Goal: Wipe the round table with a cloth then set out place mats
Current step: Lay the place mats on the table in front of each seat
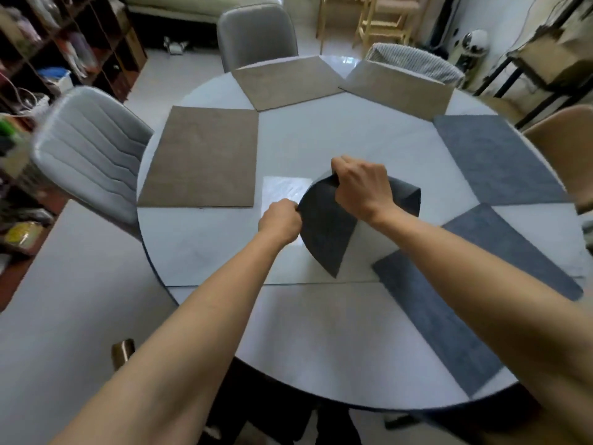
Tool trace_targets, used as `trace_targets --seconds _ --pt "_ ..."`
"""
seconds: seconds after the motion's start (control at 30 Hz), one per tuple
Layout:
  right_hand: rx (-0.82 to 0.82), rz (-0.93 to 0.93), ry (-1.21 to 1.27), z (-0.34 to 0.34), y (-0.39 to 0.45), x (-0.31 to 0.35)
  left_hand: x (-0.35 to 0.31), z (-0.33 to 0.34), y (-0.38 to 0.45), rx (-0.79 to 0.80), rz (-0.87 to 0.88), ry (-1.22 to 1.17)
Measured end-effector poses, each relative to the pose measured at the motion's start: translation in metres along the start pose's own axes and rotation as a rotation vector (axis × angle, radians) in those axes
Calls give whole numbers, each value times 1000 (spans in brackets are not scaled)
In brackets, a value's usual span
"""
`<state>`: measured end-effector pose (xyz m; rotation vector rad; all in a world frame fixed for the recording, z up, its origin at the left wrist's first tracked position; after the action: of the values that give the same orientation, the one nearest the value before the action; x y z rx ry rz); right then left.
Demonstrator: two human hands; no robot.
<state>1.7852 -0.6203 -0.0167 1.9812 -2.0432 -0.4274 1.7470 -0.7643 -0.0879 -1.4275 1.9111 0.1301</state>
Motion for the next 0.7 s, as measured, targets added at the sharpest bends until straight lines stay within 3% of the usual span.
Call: trace_targets --seconds 0.1,0.2,0.33,0.4,0.5,0.53,0.6,0.7 --pt "-36 15 25 -33 -33 22 3 -25 -32 6 14 -196" --pt "-8 36 98 -60 -71 37 -9 -47 -63 -79 69 -192" --pt "159 329 391 -70 -108 32 -21 -57 -89 -94 236 -39" --pt "343 403 504 -67 -124 28 -13 -57 -90 -49 294 45" --pt "784 430 445 -55 -156 27 -17 -45 -88 21 395 330" --pt "860 454 397 -51 -165 23 -27 -35 -87 34 433 424" --pt "864 500 325 -45 -168 18 -46 -23 -90 18 478 571" --pt "714 490 213 -55 -146 11 -70 -30 -89 -81 504 650"
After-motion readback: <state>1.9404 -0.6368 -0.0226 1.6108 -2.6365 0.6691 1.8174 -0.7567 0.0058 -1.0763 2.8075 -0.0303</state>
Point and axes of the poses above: each hand's wrist, its own y-axis towards the middle knuckle, its own z-axis out of the palm, x = y × z, the point moved 3 cm from there along y, towards the middle knuckle, and after that the axes turned 1 degree about x, right-handed, at the moved point
